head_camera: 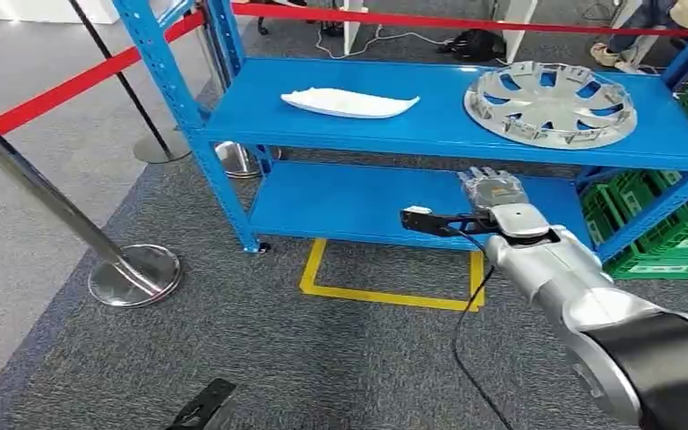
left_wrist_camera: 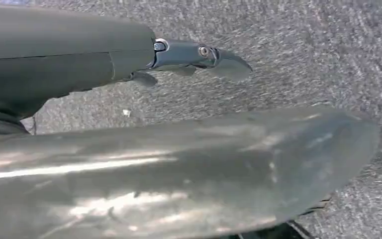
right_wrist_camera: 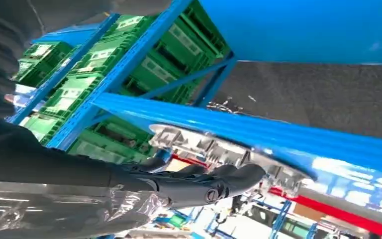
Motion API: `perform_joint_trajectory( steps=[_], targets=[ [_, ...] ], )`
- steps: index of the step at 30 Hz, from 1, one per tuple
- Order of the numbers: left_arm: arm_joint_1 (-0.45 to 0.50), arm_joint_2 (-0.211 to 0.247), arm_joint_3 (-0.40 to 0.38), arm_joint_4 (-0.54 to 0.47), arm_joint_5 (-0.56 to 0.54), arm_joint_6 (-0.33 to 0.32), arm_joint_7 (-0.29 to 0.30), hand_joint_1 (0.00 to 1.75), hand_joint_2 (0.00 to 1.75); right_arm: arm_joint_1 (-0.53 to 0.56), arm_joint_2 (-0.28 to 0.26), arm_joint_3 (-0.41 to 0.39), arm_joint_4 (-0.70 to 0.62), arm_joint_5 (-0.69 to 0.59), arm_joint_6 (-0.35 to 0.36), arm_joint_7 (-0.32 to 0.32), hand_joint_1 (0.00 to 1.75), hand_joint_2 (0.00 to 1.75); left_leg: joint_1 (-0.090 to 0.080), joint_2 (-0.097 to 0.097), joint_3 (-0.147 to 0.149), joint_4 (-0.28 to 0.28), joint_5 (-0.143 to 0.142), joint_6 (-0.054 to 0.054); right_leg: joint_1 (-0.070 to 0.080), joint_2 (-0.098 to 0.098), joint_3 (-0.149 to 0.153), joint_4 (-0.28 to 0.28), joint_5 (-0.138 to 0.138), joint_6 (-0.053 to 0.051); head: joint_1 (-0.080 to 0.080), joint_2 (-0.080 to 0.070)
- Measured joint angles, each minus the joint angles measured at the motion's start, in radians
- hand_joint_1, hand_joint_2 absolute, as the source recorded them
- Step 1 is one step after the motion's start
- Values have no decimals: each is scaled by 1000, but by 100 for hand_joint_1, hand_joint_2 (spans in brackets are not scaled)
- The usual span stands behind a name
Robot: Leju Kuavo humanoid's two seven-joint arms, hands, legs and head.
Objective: Take the parts from the cabinet and place them on the table.
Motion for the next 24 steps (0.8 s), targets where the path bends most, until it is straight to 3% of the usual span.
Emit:
perform_joint_trajectory(
  steps=[1, 2, 4, 6, 7, 9, 10, 11, 12, 14, 15, 16, 19, 21, 22, 24],
  targets=[
    [-1, -1, 0, 0, 0, 0, 0, 0, 0, -2, 0, 0, 0, 0, 0, 0, 0, 175, -2, -5, 14, -32, -17, 8, 7, 2, -5, 8, -4, 6, -5, 0],
    [-2, -1, 0, 0, 0, 0, 0, 0, 0, -3, 0, 0, 0, 0, 0, 0, 0, 175, -3, -7, 11, -25, -17, 21, 8, 2, -5, 2, -2, 10, 3, 0],
    [1, -1, 0, 0, 0, -2, 0, 0, 0, -2, 0, 0, 0, 0, 0, -1, 0, 175, -7, -7, 11, -25, -21, 35, 4, 2, 0, -5, -2, 20, 3, 0],
    [1, -1, -1, 0, -1, -4, 0, 0, 0, -3, 0, 0, -2, -3, -5, -3, 0, 175, -1, -6, 16, -29, -18, 51, 3, -1, -12, 18, -22, 30, 6, 0],
    [-1, -1, -1, 0, -1, -5, 0, 0, 0, -4, 0, 0, -4, -4, -15, -6, 0, 175, -1, -7, 17, -29, -20, 55, 3, -2, -39, 77, -56, 32, 11, 0],
    [0, -2, -1, 0, -3, -6, 0, 0, 0, -1, 0, 0, -6, -9, -55, -12, 0, 175, -3, -7, 18, -29, -23, 61, 3, -2, -128, 257, -131, 34, 12, 0],
    [2, -2, -1, 0, -3, -6, 0, 0, 0, 3, 0, 0, -6, -12, -74, -14, 0, 175, -4, -7, 20, -29, -24, 62, 3, -2, -162, 316, -146, 34, 14, 0],
    [4, -2, -1, 0, -4, -6, 0, 0, 0, 6, 0, 0, -6, -14, -88, -15, 0, 175, -4, -8, 23, -29, -26, 62, 3, -2, -175, 328, -137, 34, 14, 0],
    [5, -2, -1, 0, -4, -6, 0, 0, 0, 8, 0, 0, -8, -14, -95, -16, 0, 175, -4, -9, 27, -28, -28, 61, 3, -2, -162, 293, -102, 33, 14, 0],
    [4, -3, -2, 0, -5, -6, 0, 0, 0, 8, 0, 0, -14, -15, -102, -18, 0, 175, -2, -10, 39, -28, -36, 54, 2, -3, -80, 113, 1, 29, 14, 0],
    [4, -2, -2, 0, -5, -6, 0, 0, 0, 7, -1, 0, -16, -16, -107, -18, 0, 175, -3, -10, 44, -28, -41, 48, 1, -5, -42, 32, 33, 29, 16, 0],
    [3, -2, -2, 0, -5, -6, 0, 0, 0, 4, 0, 0, -16, -17, -114, -18, 0, 175, -10, -11, 42, -25, -44, 42, 5, -4, -20, 8, 15, 29, 16, 0],
    [3, -2, -2, 0, -6, -6, 0, 0, 0, 9, -1, -1, -17, -17, -133, -20, 0, 175, -7, -12, 43, -32, -40, 30, 10, -1, -28, 10, 14, 9, 14, 0],
    [3, -2, -3, 0, -8, -6, 0, 0, 0, 5, -3, -2, -23, -20, -147, -18, 0, 175, -6, -10, 42, -23, -53, 17, 2, 0, -21, 3, 17, -4, 15, 0],
    [1, -2, -3, 0, -8, -6, 0, 0, 0, -1, -3, -3, -25, -21, -155, -18, 0, 175, -7, -9, 21, 22, -82, 12, 1, 0, -20, 3, 15, -11, 7, 0],
    [0, -2, -4, 0, -10, -6, 0, 0, 0, -6, -3, -3, -25, -22, -156, -18, 0, 175, -5, -8, -70, 197, -158, 6, 1, 0, -20, 3, 13, -14, 5, 0]
  ],
)
